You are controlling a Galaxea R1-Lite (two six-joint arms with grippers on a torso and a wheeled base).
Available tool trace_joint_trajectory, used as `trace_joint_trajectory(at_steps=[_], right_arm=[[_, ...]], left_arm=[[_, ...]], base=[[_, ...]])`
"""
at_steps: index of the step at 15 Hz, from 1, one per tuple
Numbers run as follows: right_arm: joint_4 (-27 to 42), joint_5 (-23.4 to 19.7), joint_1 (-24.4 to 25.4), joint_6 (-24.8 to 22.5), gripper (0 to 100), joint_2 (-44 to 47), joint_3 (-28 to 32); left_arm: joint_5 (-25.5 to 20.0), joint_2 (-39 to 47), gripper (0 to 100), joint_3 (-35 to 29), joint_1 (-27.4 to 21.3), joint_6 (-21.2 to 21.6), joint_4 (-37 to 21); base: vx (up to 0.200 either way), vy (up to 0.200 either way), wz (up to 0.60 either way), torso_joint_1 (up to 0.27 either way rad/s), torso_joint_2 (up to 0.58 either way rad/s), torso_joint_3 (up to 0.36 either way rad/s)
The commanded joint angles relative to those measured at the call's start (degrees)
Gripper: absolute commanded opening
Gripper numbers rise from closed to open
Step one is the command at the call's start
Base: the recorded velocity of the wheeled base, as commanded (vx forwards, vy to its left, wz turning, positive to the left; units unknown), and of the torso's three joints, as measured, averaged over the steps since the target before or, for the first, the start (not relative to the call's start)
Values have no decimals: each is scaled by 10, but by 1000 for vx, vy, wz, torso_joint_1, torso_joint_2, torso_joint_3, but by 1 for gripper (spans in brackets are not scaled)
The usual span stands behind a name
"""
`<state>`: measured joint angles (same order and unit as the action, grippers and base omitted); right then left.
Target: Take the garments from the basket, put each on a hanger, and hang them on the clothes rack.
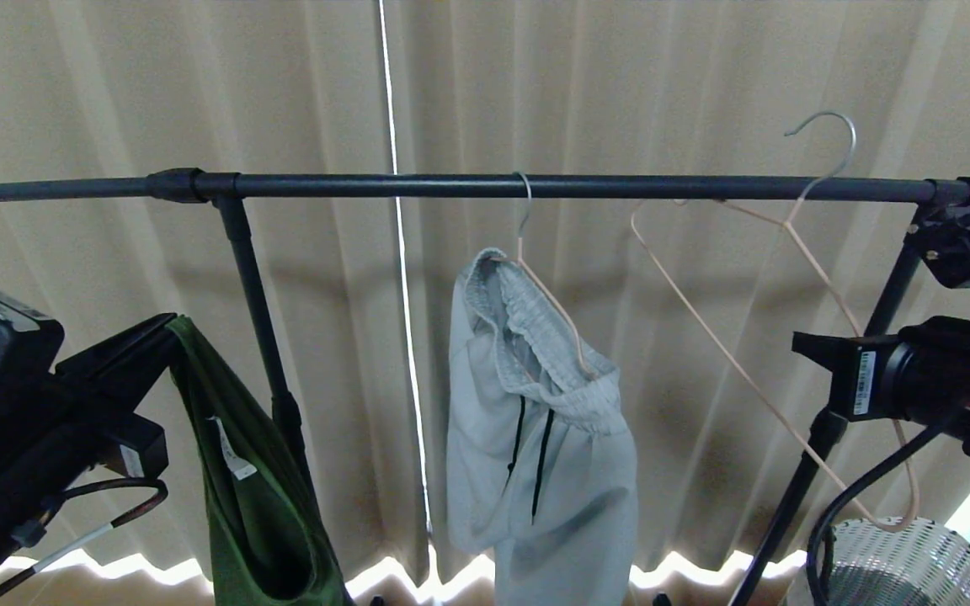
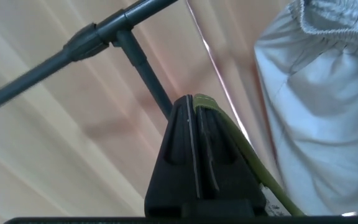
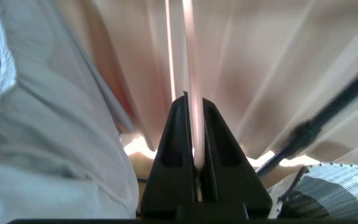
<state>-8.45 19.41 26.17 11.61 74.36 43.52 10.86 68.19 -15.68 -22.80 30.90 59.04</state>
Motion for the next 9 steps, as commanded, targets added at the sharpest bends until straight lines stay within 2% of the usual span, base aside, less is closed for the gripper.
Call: trace_joint_trajectory(at_steps=[1,9], right_arm=[[-1,0,0,0,0,-32,-15],[-1,1,0,0,0,-41,-29]], left_arm=[[0,1,0,-1,-1,3,0],[-1,4,0,-2,-1,3,-1]], base=[[-200,0,0,12,2,7],[-200,0,0,1,3,4]])
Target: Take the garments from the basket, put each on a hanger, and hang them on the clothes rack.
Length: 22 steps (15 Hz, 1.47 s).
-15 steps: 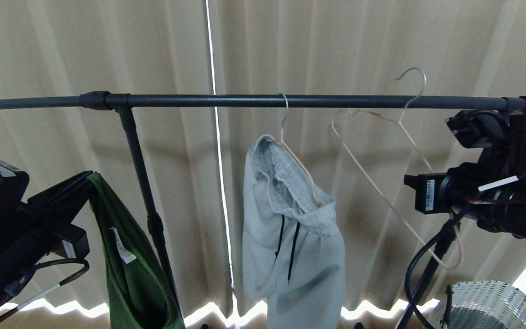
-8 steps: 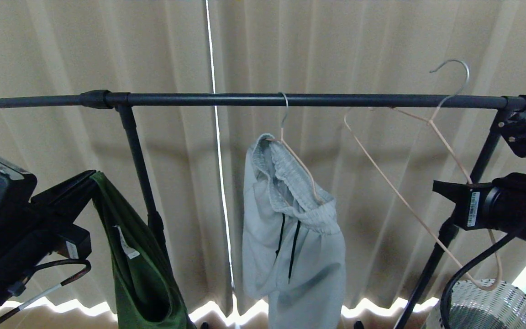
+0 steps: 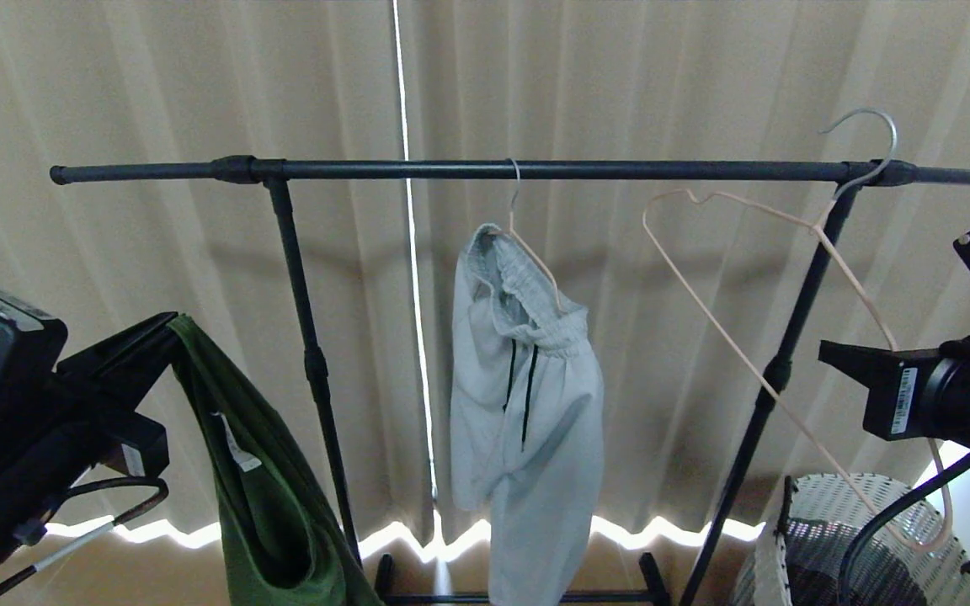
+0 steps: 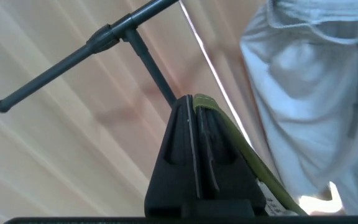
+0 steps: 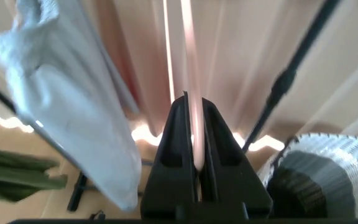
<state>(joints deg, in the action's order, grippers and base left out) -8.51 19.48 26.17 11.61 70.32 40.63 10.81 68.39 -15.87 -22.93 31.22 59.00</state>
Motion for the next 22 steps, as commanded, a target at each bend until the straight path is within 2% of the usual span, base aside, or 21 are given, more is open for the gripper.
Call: trace_joint_trajectory(at_steps=[1,4,10,13,14,15,17,18,19,20,21,22], right_arm=[[-1,0,0,0,0,-1,-3],[-1,-1,0,0,0,0,-4],[-2,-9,0,1,0,-9,-6],[-7,-82,3,1,0,-26,-6],[-8,-114,7,0,0,-31,-6],[-8,-132,20,1,0,-30,-7],[-7,-155,62,1,0,-28,-11],[-8,-164,85,1,0,-27,-18],[-8,-169,100,1,0,-27,-23],[-10,-183,136,3,0,-26,-39],[-10,-183,136,3,0,-26,-39],[-11,-194,179,5,0,-26,-63]], left_arm=[[0,3,0,1,0,1,0],[0,4,0,1,0,2,0],[-1,10,0,-1,0,3,-1],[5,42,0,-27,-8,16,-6],[23,70,0,-57,-8,33,-17],[54,85,0,-90,-14,44,-49],[124,101,0,-179,-33,42,-151],[139,108,0,-224,-40,38,-213],[142,112,0,-255,-41,35,-248],[157,124,0,-318,-41,24,-336],[157,124,0,-318,-41,24,-336],[192,148,0,-398,-51,-18,-426]], base=[[-200,0,0,7,7,-2],[-200,0,0,2,2,-1],[0,0,0,0,0,0],[0,0,0,0,0,0],[0,0,0,0,0,0],[0,0,0,0,0,0],[0,0,0,0,0,0],[0,0,0,0,0,0],[0,0,0,0,0,0],[0,0,0,0,0,0],[0,0,0,0,0,0],[0,0,0,0,0,0]])
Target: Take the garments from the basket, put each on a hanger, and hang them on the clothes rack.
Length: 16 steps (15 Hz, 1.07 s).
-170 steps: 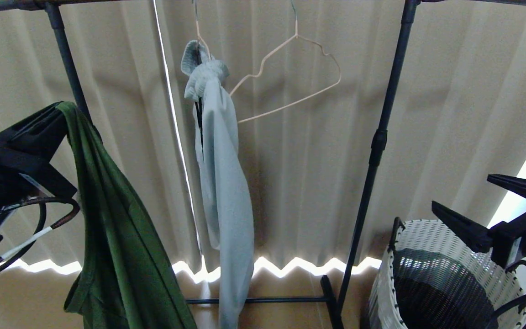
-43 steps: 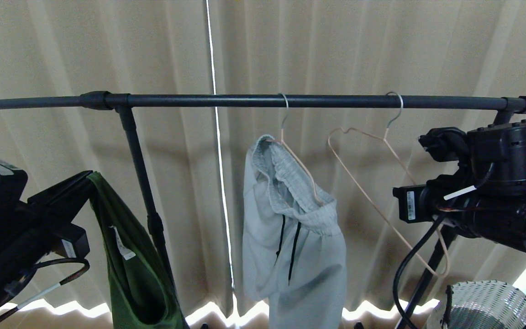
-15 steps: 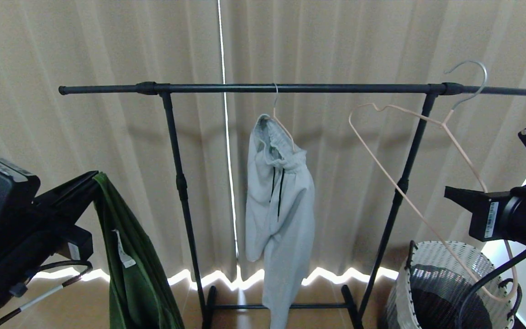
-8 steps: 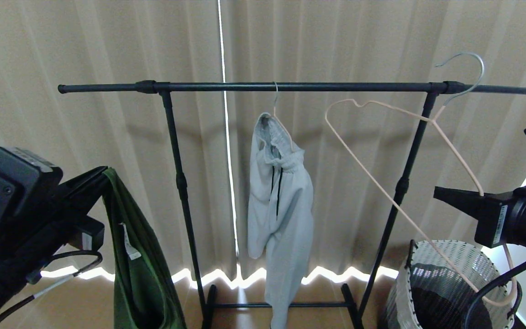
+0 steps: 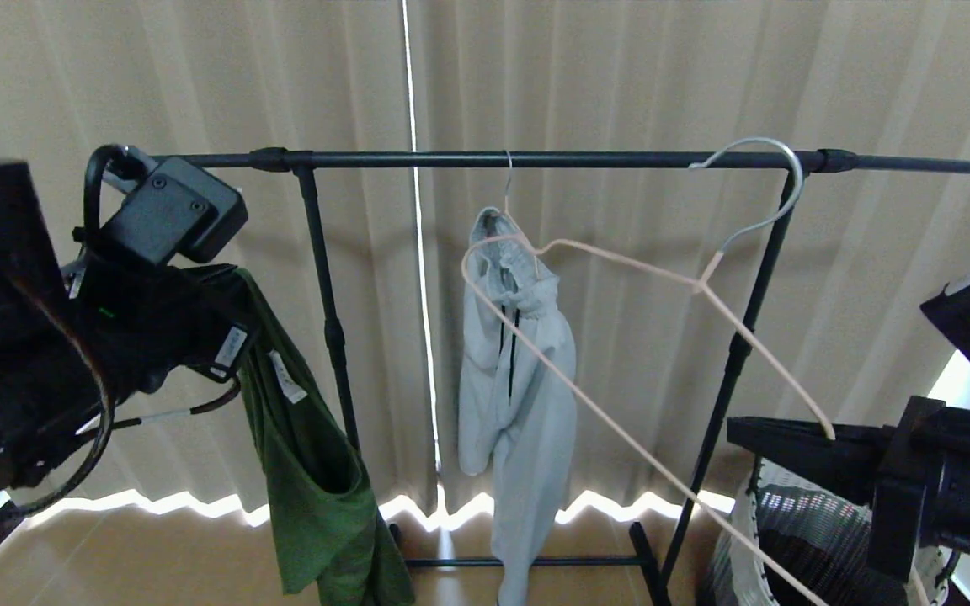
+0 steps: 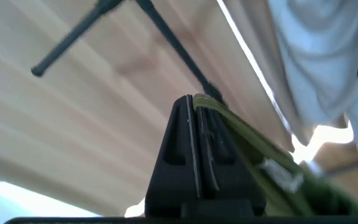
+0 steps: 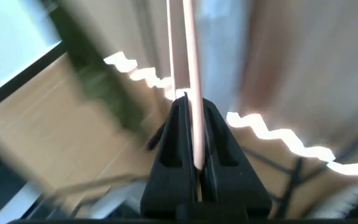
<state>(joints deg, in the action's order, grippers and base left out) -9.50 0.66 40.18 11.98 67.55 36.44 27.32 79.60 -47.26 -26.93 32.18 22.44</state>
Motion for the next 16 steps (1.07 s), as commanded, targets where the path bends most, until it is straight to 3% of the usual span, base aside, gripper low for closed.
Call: trace_joint_trajectory(at_steps=[1,3,6,16], right_arm=[[-2,-8,63,3,0,-1,-31],[-25,-23,90,4,0,-6,-47],[-52,-43,111,3,0,-2,-52],[-148,-45,119,2,0,79,-44]], left_arm=[[56,52,0,-128,-20,-56,-103],[85,72,0,-165,-27,-74,-141],[85,85,0,-181,-28,-74,-159],[85,77,0,-187,-73,-109,-159]], base=[[0,0,0,0,0,0],[0,0,0,0,0,0],[0,0,0,0,0,0],[0,0,0,0,0,0]])
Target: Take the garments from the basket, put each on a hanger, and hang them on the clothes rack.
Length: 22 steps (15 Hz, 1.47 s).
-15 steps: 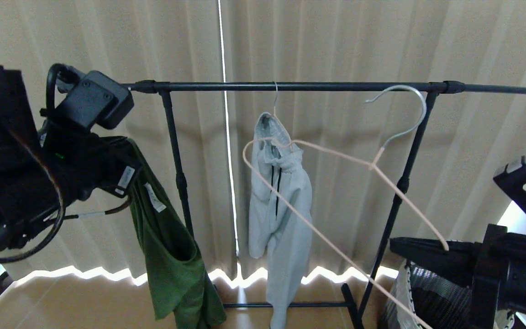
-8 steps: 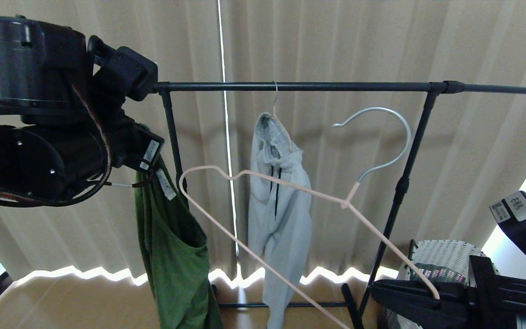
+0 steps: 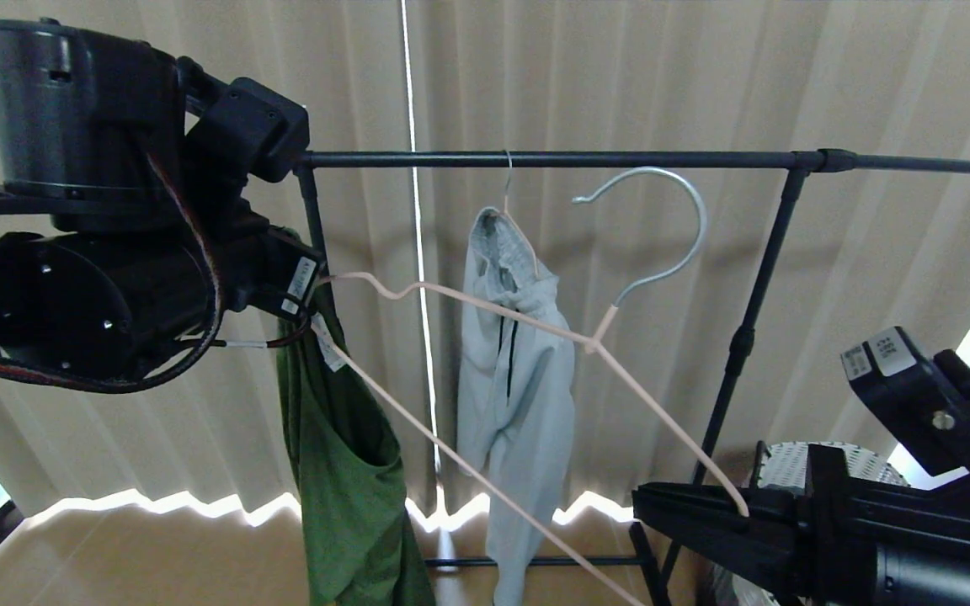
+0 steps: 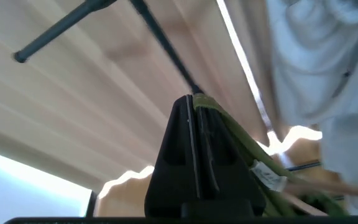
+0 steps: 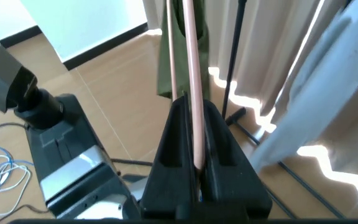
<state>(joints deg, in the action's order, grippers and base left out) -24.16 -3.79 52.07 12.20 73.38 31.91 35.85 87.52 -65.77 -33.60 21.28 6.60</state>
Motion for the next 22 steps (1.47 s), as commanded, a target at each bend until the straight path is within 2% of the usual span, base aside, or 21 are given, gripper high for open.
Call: trace_joint_trajectory(at_steps=[1,10,12,17,20,22], right_arm=[[-5,-1,1,0,0,21,3],[-9,1,-7,2,0,43,20],[-11,2,-24,3,0,65,39],[-84,3,-28,-1,0,121,40],[-90,3,-28,-1,0,144,48],[-91,2,-28,-2,0,162,54]], left_arm=[[0,-2,0,-2,-8,-1,0],[0,-3,0,-5,-12,-2,-1],[6,-3,0,-5,-13,-2,-1],[11,-11,0,1,-15,-2,0],[11,-22,0,12,-21,-2,2],[10,-30,0,25,-45,-2,3]], base=[[0,0,0,0,0,0],[0,0,0,0,0,0],[0,0,0,0,0,0],[0,0,0,0,0,0],[0,0,0,0,0,0],[0,0,0,0,0,0]])
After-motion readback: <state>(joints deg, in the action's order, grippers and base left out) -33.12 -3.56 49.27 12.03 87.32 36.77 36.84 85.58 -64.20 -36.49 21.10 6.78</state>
